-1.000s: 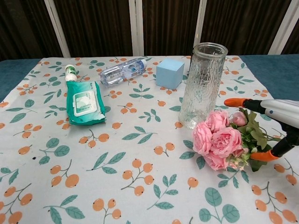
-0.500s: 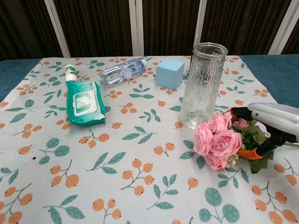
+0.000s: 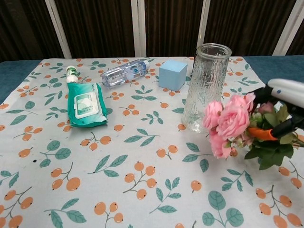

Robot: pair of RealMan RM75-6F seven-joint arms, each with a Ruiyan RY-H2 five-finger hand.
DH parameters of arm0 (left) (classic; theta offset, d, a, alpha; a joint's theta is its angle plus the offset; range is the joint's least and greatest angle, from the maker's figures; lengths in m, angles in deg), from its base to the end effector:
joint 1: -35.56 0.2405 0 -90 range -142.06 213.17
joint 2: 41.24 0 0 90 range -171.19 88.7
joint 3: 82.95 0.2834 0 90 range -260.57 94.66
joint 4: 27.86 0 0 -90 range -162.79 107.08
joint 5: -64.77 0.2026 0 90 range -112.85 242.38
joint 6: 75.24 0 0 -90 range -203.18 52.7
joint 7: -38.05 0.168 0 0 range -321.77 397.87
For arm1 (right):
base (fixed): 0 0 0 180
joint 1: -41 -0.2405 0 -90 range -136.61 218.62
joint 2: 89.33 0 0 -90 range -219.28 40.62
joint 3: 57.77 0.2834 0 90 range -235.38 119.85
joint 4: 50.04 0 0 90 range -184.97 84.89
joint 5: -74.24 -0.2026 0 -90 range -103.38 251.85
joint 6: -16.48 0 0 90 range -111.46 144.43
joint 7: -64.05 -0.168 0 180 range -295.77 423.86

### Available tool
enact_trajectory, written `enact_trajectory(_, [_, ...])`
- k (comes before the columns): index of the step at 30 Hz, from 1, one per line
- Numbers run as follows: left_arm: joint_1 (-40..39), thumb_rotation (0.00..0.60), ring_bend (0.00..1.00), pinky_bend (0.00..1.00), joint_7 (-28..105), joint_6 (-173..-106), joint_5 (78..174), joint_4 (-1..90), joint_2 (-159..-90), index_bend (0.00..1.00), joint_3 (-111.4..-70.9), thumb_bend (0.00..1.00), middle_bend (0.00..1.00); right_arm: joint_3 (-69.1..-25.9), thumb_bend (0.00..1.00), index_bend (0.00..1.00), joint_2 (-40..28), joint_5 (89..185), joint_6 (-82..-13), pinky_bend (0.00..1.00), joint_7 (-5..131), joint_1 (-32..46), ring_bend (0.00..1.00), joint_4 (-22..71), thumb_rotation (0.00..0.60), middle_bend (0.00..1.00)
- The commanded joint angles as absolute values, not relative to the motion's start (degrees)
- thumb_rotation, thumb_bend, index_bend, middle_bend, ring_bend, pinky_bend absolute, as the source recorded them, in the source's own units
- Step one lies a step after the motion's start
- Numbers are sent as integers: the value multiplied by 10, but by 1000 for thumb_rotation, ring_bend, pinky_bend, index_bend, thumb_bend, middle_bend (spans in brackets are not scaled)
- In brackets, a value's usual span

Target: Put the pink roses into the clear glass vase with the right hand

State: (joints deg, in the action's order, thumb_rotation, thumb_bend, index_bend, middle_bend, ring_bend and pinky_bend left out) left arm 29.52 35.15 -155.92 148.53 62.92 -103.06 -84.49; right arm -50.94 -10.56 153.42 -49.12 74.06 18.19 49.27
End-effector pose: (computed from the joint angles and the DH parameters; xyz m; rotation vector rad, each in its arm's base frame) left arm -0.3494 0.2088 0.1826 -1.4103 -0.9657 -0.8285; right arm -0.2171 -0.2884 0.0442 1.6992 -1.1101 1.0736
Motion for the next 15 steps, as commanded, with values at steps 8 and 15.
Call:
enact_trajectory(8, [295,600,0,0,351,-1557,1482,636,-1030,0,-845,0,0,-413,404,507,-247,1497,-575,404,615,213,546,584,600,524])
enact_trajectory(15, [296,600,0,0,359,-1561,1486,640,-1031,0,-844,0,0,-307,404,507,-279,1404,-613,404,451,224,546,630,600,524])
